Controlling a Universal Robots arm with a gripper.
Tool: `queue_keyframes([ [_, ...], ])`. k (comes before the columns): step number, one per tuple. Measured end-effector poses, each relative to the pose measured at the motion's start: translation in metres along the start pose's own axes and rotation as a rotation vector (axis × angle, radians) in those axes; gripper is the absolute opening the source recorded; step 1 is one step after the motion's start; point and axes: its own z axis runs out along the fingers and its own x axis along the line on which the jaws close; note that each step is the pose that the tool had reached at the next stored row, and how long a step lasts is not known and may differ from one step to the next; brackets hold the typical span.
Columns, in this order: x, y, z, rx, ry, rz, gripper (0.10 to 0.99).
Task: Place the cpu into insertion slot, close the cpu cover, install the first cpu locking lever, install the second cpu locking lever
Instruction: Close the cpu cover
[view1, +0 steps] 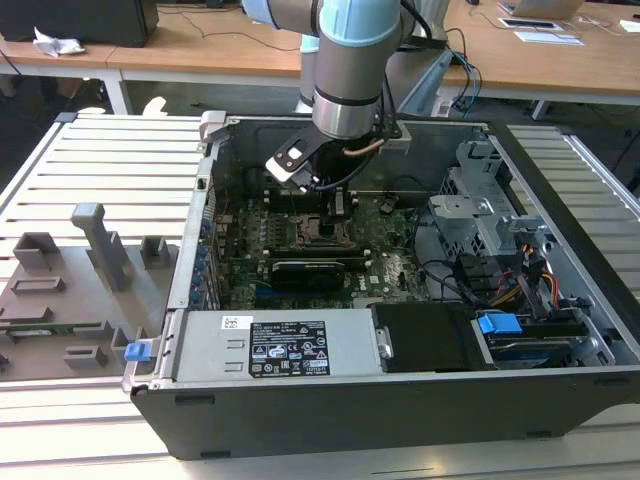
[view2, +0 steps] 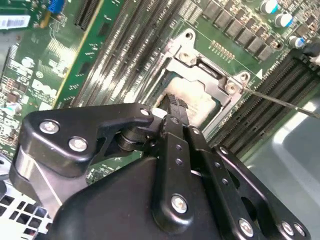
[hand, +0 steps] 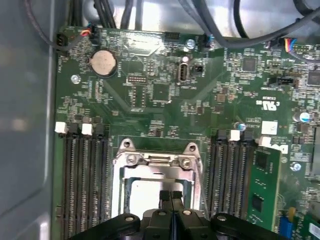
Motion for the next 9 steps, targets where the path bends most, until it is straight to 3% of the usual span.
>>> queue_keyframes([
  [4,-0.0003,-0.0004,-0.0130,0.000,-0.0002,0.000,0.106],
  [9,-0.0005,-0.0007,-0.0225,0.000,-0.0001,0.000,0.106],
])
